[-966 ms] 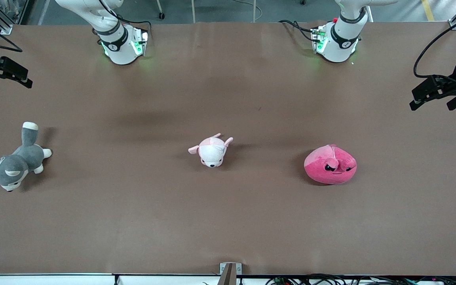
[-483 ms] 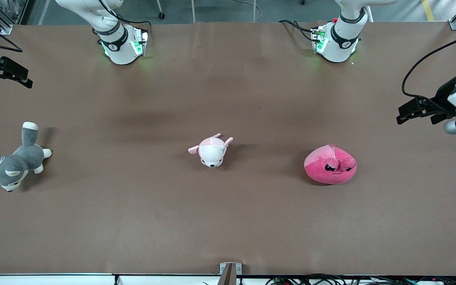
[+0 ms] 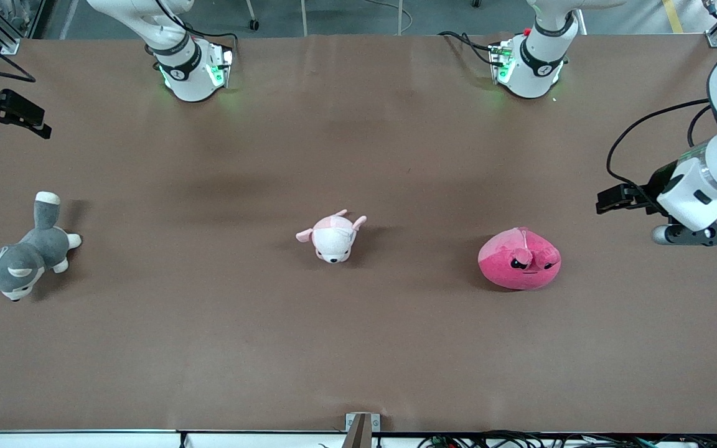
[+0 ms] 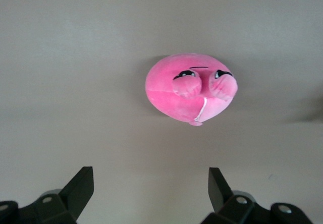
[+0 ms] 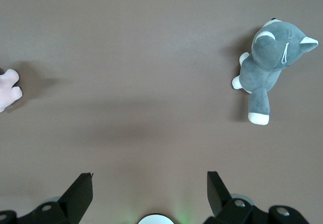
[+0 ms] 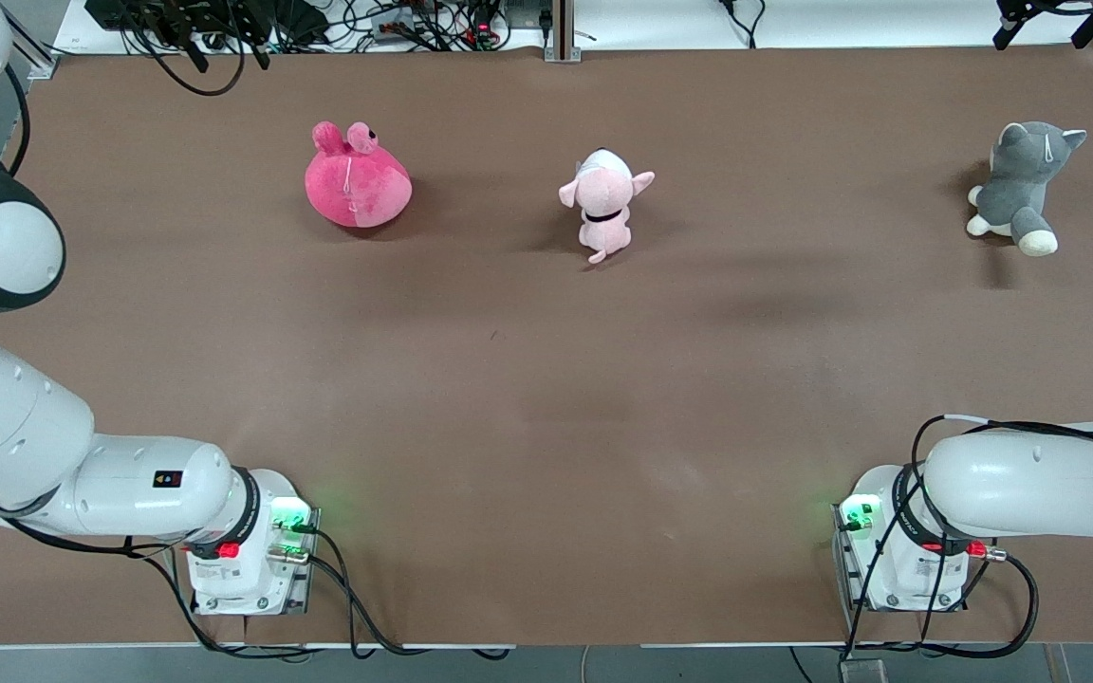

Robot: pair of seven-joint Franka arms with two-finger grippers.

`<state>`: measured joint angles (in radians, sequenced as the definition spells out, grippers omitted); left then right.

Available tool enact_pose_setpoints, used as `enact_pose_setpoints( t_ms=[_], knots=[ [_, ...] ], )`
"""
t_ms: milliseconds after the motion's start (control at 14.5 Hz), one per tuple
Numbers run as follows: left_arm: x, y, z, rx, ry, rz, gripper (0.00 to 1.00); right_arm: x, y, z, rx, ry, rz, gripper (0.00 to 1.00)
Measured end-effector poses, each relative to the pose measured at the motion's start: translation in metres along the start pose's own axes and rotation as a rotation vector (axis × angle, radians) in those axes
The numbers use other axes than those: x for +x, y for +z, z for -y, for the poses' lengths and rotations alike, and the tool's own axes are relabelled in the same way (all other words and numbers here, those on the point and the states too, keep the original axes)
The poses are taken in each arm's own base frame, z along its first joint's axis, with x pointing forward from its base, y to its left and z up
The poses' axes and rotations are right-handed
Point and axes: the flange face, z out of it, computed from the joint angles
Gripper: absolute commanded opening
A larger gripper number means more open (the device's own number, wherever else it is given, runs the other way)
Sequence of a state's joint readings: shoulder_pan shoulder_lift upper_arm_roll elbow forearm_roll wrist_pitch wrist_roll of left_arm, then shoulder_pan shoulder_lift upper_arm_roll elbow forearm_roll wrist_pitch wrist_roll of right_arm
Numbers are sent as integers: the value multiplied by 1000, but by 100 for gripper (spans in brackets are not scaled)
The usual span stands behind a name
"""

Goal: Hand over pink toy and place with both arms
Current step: 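Move the left gripper down toward the pink round plush toy, then close the left gripper on the pink plush toy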

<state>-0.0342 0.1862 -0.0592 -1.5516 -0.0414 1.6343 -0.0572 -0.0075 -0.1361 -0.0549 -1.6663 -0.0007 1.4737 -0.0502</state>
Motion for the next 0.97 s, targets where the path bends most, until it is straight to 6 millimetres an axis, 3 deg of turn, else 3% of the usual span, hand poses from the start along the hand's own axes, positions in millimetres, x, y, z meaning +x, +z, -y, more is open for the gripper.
enact_pose_setpoints(
  t_ms=[207, 621, 966],
  knots=[
    [12, 22, -6, -1, 9, 14, 100, 0, 0, -1, 0, 1, 0, 100],
    [62, 103, -4, -12, 0, -11, 100, 0, 0, -4, 1, 7, 0, 100],
    [75, 138, -23, -42, -41, -4, 100, 0, 0, -4, 1, 8, 0, 100]
  ],
)
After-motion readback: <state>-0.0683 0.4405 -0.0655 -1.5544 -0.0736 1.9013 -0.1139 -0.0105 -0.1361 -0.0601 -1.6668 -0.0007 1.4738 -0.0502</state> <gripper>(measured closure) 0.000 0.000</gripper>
